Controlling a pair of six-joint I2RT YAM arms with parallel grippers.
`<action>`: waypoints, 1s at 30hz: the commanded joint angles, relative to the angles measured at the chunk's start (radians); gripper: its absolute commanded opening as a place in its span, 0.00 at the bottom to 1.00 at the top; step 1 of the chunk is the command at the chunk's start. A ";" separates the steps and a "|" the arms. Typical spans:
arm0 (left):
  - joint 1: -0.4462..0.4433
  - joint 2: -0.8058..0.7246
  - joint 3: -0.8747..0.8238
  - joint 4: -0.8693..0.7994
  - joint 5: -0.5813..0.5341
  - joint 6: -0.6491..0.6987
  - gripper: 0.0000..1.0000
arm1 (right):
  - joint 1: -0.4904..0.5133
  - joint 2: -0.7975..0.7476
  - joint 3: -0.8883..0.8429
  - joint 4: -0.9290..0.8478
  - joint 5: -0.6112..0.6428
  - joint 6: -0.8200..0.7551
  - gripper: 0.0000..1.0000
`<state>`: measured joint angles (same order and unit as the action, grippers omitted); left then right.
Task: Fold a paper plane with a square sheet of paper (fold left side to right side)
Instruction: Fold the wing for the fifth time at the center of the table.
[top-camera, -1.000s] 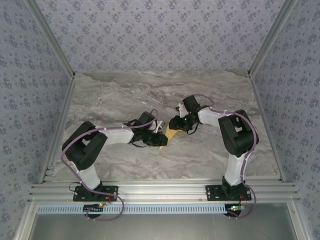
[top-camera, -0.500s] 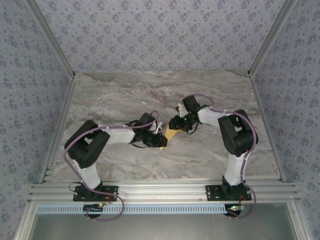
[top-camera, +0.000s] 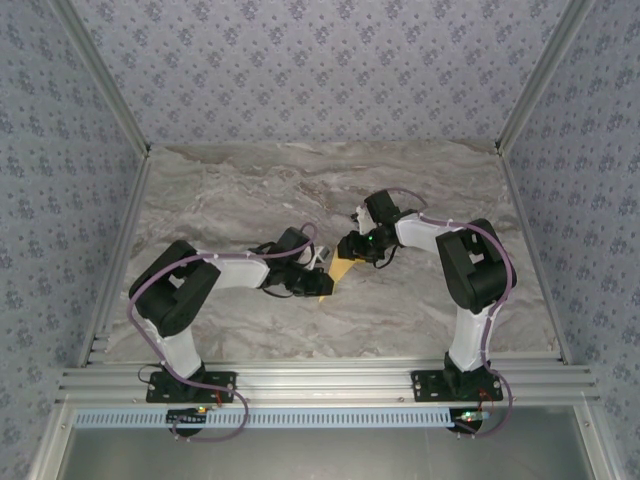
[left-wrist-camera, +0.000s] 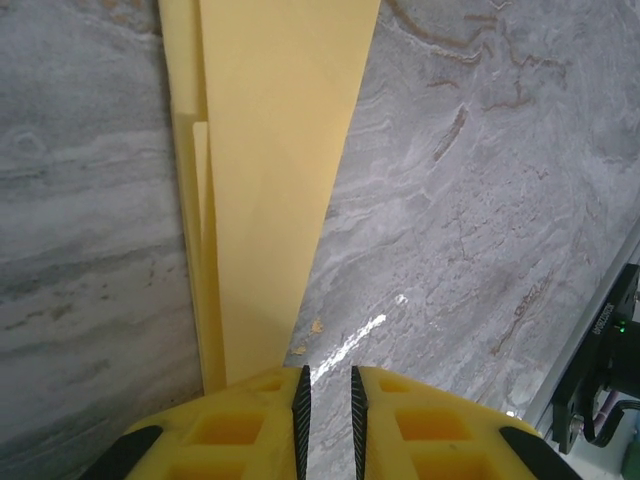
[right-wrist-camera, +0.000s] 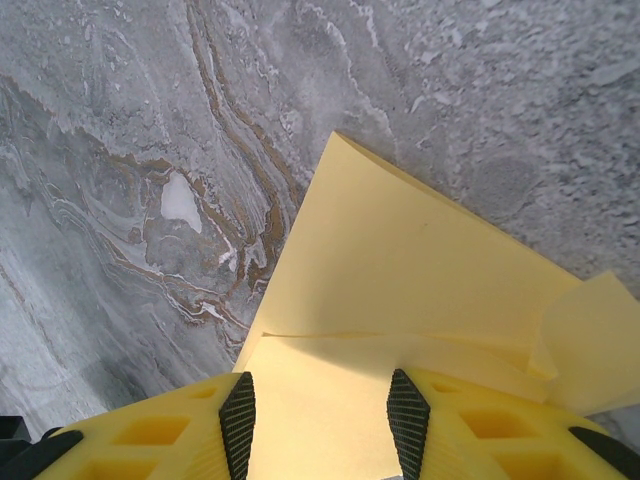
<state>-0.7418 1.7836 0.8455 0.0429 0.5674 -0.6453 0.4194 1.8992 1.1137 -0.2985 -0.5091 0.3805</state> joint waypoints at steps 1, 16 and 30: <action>-0.004 0.011 -0.024 -0.021 -0.009 0.008 0.20 | -0.004 0.053 -0.010 -0.079 0.097 -0.008 0.46; -0.016 -0.030 -0.082 -0.068 -0.030 0.026 0.15 | -0.005 0.057 -0.005 -0.090 0.109 -0.012 0.46; -0.021 -0.148 -0.114 -0.097 -0.043 0.025 0.14 | -0.005 0.061 -0.005 -0.090 0.107 -0.011 0.46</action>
<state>-0.7536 1.6825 0.7322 0.0185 0.5159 -0.6373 0.4194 1.9038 1.1210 -0.3084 -0.5056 0.3805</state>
